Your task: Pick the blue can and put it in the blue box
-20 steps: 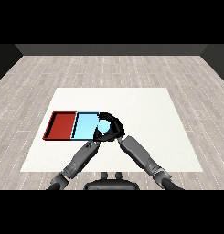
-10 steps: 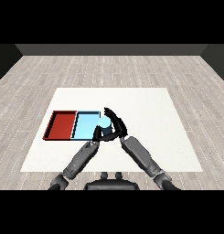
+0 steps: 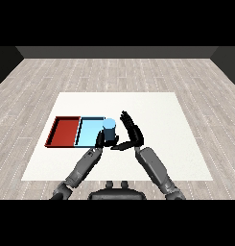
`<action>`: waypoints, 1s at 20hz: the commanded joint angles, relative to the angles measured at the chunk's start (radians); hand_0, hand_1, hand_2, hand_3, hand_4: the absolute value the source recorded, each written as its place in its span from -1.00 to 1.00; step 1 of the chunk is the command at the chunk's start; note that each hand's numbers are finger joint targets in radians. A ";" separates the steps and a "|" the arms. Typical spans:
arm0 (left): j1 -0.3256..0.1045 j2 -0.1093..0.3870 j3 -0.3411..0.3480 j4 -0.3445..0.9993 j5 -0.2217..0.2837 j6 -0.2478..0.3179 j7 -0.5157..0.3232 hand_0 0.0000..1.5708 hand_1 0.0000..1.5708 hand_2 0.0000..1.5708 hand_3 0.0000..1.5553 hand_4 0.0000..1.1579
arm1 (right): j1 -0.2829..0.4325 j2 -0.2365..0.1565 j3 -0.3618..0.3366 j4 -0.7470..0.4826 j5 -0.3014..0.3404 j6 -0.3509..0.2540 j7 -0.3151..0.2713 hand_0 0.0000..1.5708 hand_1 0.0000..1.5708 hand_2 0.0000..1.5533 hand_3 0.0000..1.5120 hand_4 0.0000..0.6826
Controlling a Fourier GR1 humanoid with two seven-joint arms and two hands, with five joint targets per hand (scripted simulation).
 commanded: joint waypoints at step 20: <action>-0.058 0.234 0.263 0.219 -0.037 -0.045 0.145 1.00 1.00 1.00 0.93 0.88 | 0.322 -0.190 -0.346 -0.330 -0.136 0.097 0.008 -1.00 -1.00 -1.00 -1.00 -1.00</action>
